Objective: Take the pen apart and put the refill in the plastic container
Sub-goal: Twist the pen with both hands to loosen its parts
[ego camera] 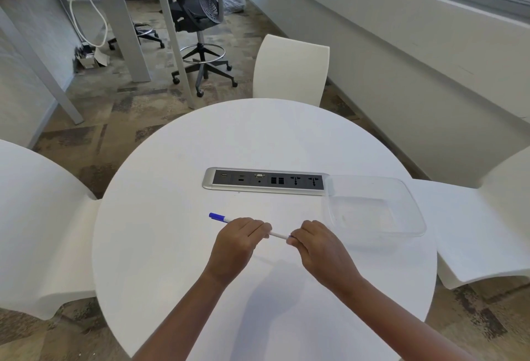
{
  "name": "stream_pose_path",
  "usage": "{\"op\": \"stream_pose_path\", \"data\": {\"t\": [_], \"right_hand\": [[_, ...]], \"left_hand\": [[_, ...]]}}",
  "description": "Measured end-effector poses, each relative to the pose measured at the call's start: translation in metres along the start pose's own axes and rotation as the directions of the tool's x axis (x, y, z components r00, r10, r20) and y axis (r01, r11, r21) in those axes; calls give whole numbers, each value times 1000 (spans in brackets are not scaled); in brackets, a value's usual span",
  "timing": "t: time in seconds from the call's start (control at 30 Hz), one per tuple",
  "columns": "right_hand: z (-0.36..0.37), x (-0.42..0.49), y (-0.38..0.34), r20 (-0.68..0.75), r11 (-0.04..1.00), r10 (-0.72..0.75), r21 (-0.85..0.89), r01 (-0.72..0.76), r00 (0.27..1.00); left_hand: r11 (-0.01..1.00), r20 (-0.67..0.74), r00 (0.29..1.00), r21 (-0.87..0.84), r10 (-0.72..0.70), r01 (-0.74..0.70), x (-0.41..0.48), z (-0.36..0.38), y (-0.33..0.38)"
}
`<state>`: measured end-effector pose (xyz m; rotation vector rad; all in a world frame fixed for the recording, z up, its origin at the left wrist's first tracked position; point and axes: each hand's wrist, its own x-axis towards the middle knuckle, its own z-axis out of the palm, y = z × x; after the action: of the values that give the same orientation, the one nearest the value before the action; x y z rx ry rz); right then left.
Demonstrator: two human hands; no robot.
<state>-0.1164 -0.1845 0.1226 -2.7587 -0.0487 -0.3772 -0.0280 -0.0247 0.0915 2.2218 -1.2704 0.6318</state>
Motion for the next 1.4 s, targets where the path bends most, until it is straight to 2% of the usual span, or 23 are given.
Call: {"op": "stream_pose_path", "data": {"t": [0.07, 0.13, 0.2, 0.3, 0.33, 0.37, 0.4, 0.43, 0.47, 0.53, 0.6, 0.67, 0.73, 0.87, 0.93, 1.03, 1.1, 1.17, 1.23, 1.27, 1.33, 1.37, 1.4], "right_hand": [[-1, 2, -1, 165, 959, 180, 191, -211, 970], [-3, 4, -1, 311, 835, 314, 359, -417, 897], [-6, 10, -1, 438, 604, 395, 538, -588, 807], [-7, 15, 2, 693, 78, 405, 623, -778, 596], [-8, 15, 2, 751, -36, 378, 596, -802, 541], [-9, 15, 3, 775, -77, 359, 580, -811, 520], [-8, 14, 4, 771, -61, 357, 583, -811, 527], [-7, 14, 4, 738, 12, 375, 602, -799, 561], [-7, 12, 3, 678, 127, 402, 625, -770, 616], [-7, 8, -2, 511, 439, 427, 604, -665, 746], [-5, 2, -2, 297, 772, 358, 438, -459, 885], [-3, -3, 0, 137, 957, 208, 176, -231, 968], [-3, -4, 0, 50, 998, 60, 12, -60, 997], [-2, -2, 1, -31, 997, -43, -68, 41, 999], [-3, 1, -1, 16, 999, 46, 0, -46, 999], [-3, 4, -2, 186, 947, 213, 201, -250, 959], [-7, 6, -3, 312, 853, 310, 326, -408, 898], [-11, 11, -5, 442, 682, 361, 476, -556, 821], [-13, 16, -3, 591, 435, 385, 561, -705, 709], [-14, 17, -1, 687, 263, 373, 566, -781, 623], [-17, 17, 2, 847, -103, 238, 508, -855, 475], [-16, 16, 5, 876, -209, 174, 480, -852, 450], [-15, 15, 6, 881, -246, 148, 473, -846, 450]], "left_hand": [[1000, 2, 1000, 2, 4, -4, 1, 0, 0], [1000, 4, 1000, 10, 13, -13, 1, 0, -1], [1000, 5, 1000, 18, 14, -15, 2, 0, -1], [1000, 3, 1000, 24, 16, -16, 4, 0, -1], [999, 4, 1000, 25, 20, -20, 5, 0, 0], [999, 6, 1000, 27, 23, -24, 5, 0, 0], [999, 7, 1000, 29, 25, -25, 5, 0, 0], [999, 8, 1000, 29, 23, -24, 6, 0, -1], [1000, 7, 1000, 25, 18, -18, 6, 0, -1], [1000, 2, 1000, 19, 5, -5, 6, 0, -2], [1000, 0, 1000, 21, 2, -2, 7, -1, -4], [1000, 2, 1000, 24, 9, -9, 7, -2, -5], [1000, 11, 1000, 22, 12, -12, 7, -2, -5], [1000, 24, 1000, 11, 7, -7, 6, -2, -4], [1000, 21, 1000, 2, 2, -2, 5, -2, -3], [1000, 21, 1000, 4, 3, -4, 6, -4, -2], [1000, 27, 1000, 14, 10, -11, 7, -5, -2], [999, 30, 999, 22, 22, -23, 7, -6, -2], [999, 27, 999, 27, 31, -31, 6, -6, -2], [999, 23, 999, 29, 34, -35, 6, -7, -2], [998, 17, 999, 39, 44, -44, 6, -7, -2], [998, 19, 999, 42, 48, -49, 6, -7, -2], [998, 23, 999, 40, 49, -50, 6, -7, -2]]}}
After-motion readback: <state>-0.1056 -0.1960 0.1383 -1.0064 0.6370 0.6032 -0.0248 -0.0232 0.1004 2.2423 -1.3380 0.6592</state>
